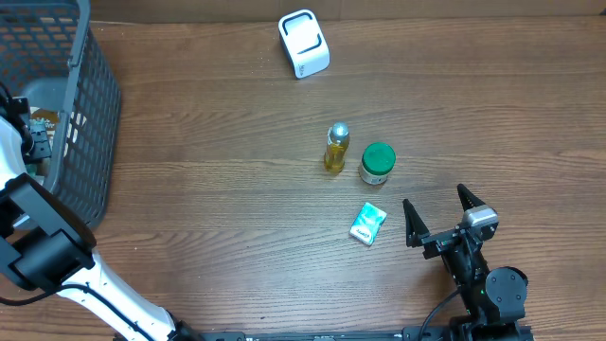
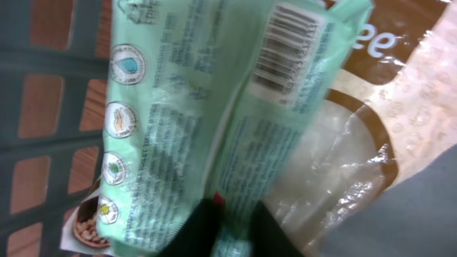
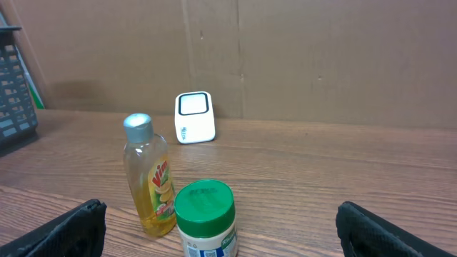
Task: Scan the item barcode
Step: 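Reach the left gripper into the basket and grasp the clear snack bag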
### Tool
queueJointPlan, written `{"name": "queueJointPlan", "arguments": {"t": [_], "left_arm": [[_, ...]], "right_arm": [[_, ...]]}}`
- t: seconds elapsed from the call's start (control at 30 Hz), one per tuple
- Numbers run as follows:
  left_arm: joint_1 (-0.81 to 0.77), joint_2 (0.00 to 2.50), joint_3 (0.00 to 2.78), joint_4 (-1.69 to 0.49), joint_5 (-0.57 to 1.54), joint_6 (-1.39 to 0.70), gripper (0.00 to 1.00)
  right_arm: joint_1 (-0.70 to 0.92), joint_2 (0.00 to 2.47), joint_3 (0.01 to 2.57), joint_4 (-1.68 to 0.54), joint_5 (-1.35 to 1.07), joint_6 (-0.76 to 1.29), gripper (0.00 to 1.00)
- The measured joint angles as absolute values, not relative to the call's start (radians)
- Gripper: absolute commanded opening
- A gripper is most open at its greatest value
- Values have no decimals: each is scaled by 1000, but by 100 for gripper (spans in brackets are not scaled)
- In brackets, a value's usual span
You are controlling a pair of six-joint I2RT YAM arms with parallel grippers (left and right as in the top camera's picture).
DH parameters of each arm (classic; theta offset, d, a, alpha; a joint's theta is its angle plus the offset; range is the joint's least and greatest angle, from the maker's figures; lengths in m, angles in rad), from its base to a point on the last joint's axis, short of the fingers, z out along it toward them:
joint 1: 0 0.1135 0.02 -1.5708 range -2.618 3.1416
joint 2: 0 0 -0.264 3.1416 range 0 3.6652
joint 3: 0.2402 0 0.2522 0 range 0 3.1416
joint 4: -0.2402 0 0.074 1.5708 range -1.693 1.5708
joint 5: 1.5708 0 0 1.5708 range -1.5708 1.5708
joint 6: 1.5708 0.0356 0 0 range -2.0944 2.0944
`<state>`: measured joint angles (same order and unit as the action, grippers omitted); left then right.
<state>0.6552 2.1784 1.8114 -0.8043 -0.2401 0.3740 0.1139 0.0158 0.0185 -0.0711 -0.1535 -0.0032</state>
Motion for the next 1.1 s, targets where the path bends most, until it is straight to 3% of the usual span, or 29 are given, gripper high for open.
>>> {"name": "queueJointPlan", "arguments": {"t": [0.5, 0.77, 0.8, 0.83, 0.87, 0.9, 0.97, 1.1], "left_arm": [[664, 2095, 1789, -845, -251, 374, 4], [676, 1978, 1790, -1021, -266, 360, 5], [676, 1979, 1790, -1034, -266, 358, 23], [676, 1979, 1786, -1036, -266, 358, 53], [676, 1979, 1785, -1036, -266, 360, 76], [676, 1979, 1785, -1029, -266, 355, 85], [676, 1979, 1785, -1011, -262, 350, 95], [676, 1979, 1784, -973, -214, 367, 100]], "right_arm": [[114, 16, 19, -71, -154, -4, 100], [114, 16, 19, -72, -154, -4, 100], [114, 16, 19, -72, -153, -3, 100], [114, 16, 19, -71, -154, -3, 100], [114, 16, 19, -72, -154, -4, 100], [114, 16, 19, -72, -154, -3, 100], [114, 16, 19, -71, -154, -4, 100], [114, 16, 19, -72, -154, -3, 100]]}}
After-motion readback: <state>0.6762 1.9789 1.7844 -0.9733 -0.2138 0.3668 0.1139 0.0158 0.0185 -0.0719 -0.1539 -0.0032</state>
